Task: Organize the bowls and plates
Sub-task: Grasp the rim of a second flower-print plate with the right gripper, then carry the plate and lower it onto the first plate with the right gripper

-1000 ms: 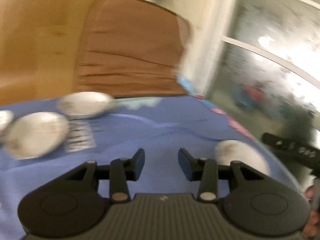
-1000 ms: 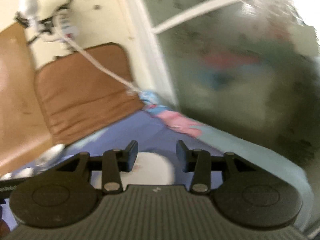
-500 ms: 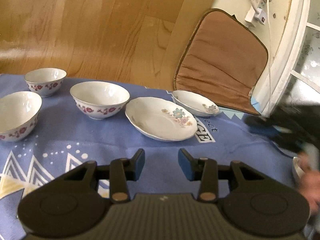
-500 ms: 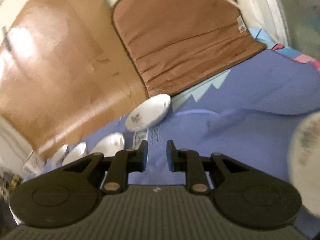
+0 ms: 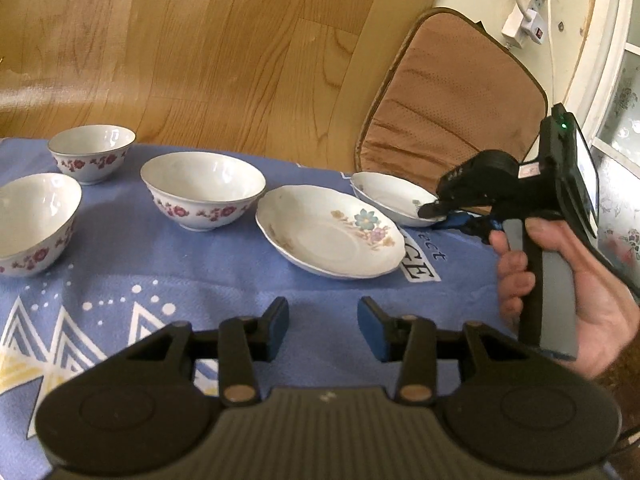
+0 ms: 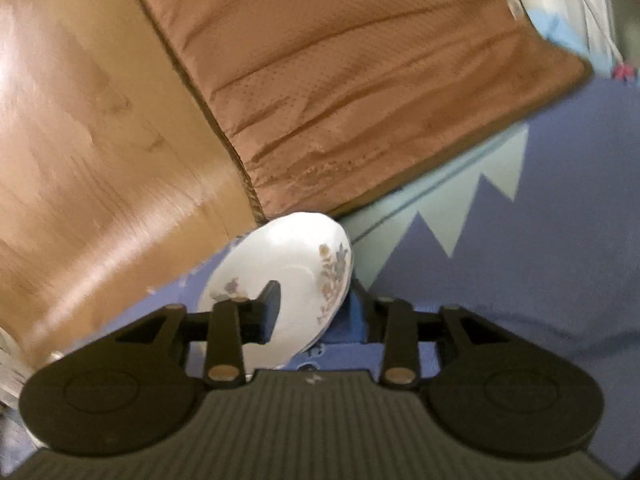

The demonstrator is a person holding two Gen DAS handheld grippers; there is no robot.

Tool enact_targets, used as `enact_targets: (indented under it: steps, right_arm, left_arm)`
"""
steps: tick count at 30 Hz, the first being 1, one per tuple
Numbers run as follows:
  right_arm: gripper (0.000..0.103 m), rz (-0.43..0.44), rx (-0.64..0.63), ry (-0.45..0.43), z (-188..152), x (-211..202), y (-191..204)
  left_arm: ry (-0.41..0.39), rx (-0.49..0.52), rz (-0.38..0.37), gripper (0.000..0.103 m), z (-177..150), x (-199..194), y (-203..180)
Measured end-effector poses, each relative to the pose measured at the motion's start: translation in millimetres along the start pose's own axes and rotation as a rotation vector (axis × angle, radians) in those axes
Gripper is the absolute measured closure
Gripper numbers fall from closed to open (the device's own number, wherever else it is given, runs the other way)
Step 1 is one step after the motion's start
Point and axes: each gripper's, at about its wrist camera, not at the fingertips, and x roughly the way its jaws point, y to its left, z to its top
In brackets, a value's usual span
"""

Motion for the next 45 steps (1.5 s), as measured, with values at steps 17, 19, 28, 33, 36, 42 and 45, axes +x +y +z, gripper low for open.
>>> enact_targets:
  steps: [17, 19, 28, 33, 36, 42, 45]
  right_arm:
    - [0.088, 0.133, -0.088, 0.054, -77.8, -138.9, -54.7]
    - [0.088, 0.158, -0.103, 0.074, -89.1, -151.0, -60.9]
    - [0.078, 0.192, -0.101, 0.054, -117.4, -172.5, -71.7]
    - [0.081, 0.194, -0.085, 0.022, -118.5, -178.1, -79.0]
    - [0.083, 0.148, -0.128, -0.082, -117.3, -197.1, -84.5]
    - [0.083, 0.032, -0.078, -0.229, -108.8, -227.2, -125.4]
    - [0.083, -0.034, -0.036, -0.258, -102.5, -233.3, -152.6]
  left_arm:
    - [0.012, -0.048, -0.147, 0.047, -0.9, -8.9, 13.4]
    - [0.031, -0.055, -0.211, 0.047, -2.1, -10.1, 12.2]
    - [0.151, 0.042, -0.316, 0.062, -14.0, -5.6, -39.6]
    - [0.192, 0.055, -0.284, 0.087, -18.7, 4.5, -61.1]
    - [0.185, 0.063, -0.346, 0.087, -15.8, 0.1, -80.4]
    - [0.190, 0.207, -0.419, 0.087, -14.8, 9.7, -159.0]
    - [0.216, 0.243, -0.435, 0.087, -21.1, 24.7, -192.6]
